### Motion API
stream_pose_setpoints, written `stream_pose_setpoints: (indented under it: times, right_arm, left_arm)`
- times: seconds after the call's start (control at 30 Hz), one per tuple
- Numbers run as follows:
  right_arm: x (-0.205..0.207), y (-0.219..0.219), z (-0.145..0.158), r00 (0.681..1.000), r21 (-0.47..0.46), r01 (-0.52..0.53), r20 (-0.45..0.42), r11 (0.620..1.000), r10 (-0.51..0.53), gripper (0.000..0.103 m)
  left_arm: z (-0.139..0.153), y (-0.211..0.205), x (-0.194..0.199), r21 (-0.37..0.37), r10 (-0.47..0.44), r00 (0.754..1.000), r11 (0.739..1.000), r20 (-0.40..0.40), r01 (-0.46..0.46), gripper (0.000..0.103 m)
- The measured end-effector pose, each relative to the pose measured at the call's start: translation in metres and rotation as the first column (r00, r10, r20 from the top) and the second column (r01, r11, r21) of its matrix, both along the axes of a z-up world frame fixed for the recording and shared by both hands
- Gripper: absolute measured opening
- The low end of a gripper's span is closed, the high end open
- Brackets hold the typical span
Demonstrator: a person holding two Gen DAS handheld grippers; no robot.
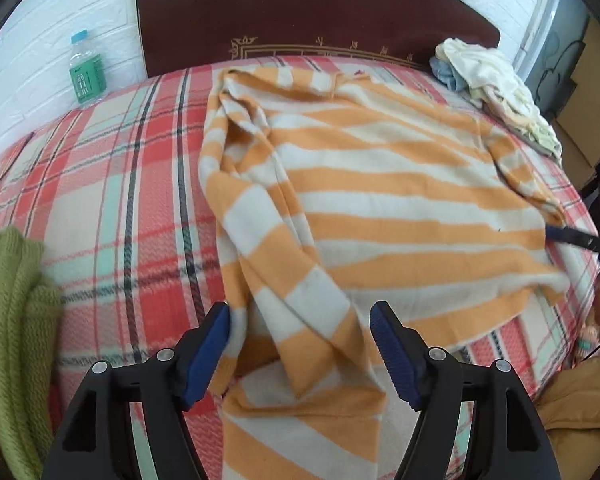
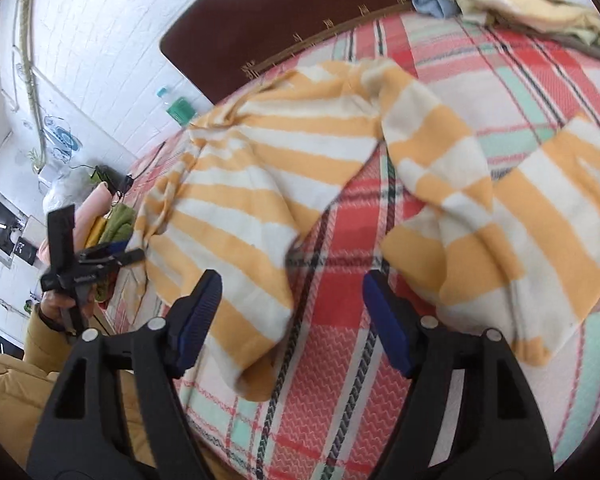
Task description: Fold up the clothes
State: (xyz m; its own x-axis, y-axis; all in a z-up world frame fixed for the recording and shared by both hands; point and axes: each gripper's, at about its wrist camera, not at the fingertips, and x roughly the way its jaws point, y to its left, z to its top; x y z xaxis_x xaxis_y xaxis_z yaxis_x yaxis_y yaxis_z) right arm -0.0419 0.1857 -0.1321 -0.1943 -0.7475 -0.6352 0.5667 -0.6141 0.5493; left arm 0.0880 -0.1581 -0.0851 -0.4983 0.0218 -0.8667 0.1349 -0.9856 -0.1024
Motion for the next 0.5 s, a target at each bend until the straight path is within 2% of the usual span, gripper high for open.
stream_pose_setpoints:
  times: [0.03, 0.2, 0.23, 0.4, 0.5]
  right_arm:
    - [0.001, 0.001, 0.006, 1.000, -0.009, -0.005, -0.021, 1.000, 0.005, 0.075]
    - [0.016, -0.026, 0.027, 0.990, -0.016, -0.107, -0.098, 0.994, 0.105, 0.075]
    - [0.020, -0.035, 0.030, 0.983, -0.005, -0.139, -0.122, 0.990, 0.137, 0.075]
    - [0.043, -0.084, 0.027, 0.937, 0.042, -0.300, -0.173, 0.953, 0.302, 0.075]
    - [0.056, -0.112, 0.018, 0.902, 0.092, -0.383, -0.180, 0.919, 0.394, 0.075]
  left_arm:
    - [-0.003, 0.000, 0.000, -0.020, 0.008, 1.000, 1.000, 0.008, -0.008, 0.071]
    - [0.000, -0.011, -0.004, -0.045, 0.030, 1.000, 0.999, 0.000, -0.030, 0.040]
    - [0.003, -0.013, -0.005, -0.049, 0.034, 0.999, 0.998, -0.006, -0.034, 0.031]
    - [0.017, -0.040, -0.005, 0.039, 0.081, 0.996, 0.996, -0.047, -0.079, 0.021]
    - [0.017, -0.061, -0.008, 0.025, 0.137, 0.990, 0.990, -0.044, -0.136, 0.016]
